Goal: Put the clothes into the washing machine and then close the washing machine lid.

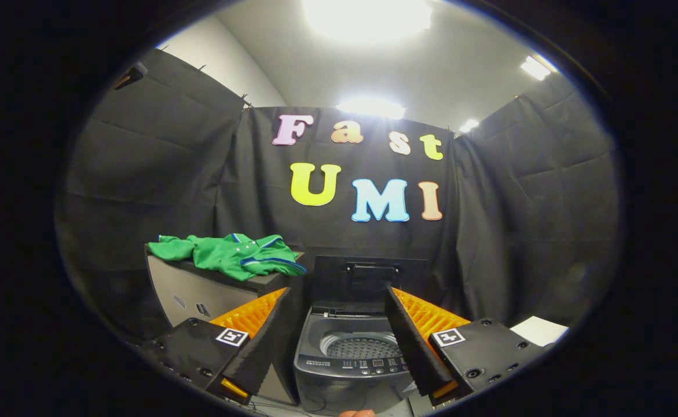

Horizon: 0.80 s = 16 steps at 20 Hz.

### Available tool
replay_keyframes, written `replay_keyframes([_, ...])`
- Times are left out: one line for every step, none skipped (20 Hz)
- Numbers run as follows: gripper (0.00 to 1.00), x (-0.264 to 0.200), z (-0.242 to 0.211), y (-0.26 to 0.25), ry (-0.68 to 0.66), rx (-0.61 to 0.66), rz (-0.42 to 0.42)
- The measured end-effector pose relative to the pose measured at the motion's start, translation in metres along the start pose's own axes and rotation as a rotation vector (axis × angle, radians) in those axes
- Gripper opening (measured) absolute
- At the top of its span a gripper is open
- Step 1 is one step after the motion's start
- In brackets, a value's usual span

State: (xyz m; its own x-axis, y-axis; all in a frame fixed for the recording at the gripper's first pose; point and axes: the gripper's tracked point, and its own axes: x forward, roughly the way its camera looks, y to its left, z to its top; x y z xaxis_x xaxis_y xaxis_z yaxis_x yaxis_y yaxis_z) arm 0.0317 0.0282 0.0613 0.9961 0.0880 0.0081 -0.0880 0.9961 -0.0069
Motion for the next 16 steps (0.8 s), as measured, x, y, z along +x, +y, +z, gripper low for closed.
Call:
replay_keyframes([0.99, 0.005, 0.005, 0.003, 0.003, 0.005, 0.010])
replay_keyframes([0.99, 0.009, 0.006, 0.008, 0.015, 0.012, 0.025])
replay_keyframes([0.99, 0.015, 0.009, 0.012, 0.029, 0.023, 0.041])
replay_keyframes([0.99, 0.020, 0.013, 0.014, 0.040, 0.039, 0.055])
replay_keyframes([0.99, 0.027, 0.017, 0.018, 0.052, 0.064, 0.075])
replay_keyframes([0.99, 0.034, 0.019, 0.023, 0.072, 0.092, 0.090])
replay_keyframes([0.99, 0.040, 0.021, 0.025, 0.098, 0.120, 0.098])
replay_keyframes([0.99, 0.047, 0.025, 0.029, 0.112, 0.147, 0.110])
replay_keyframes([0.99, 0.055, 0.032, 0.034, 0.115, 0.165, 0.119])
replay_keyframes([0.99, 0.062, 0.039, 0.034, 0.111, 0.168, 0.114])
replay_keyframes([0.99, 0.071, 0.045, 0.035, 0.112, 0.163, 0.115])
replay_keyframes([0.98, 0.080, 0.048, 0.040, 0.114, 0.154, 0.124])
replay_keyframes([0.98, 0.087, 0.056, 0.045, 0.117, 0.145, 0.136])
replay_keyframes([0.97, 0.096, 0.061, 0.050, 0.123, 0.136, 0.148])
replay_keyframes([0.97, 0.103, 0.066, 0.055, 0.135, 0.127, 0.157])
replay_keyframes([0.97, 0.111, 0.069, 0.060, 0.148, 0.118, 0.167])
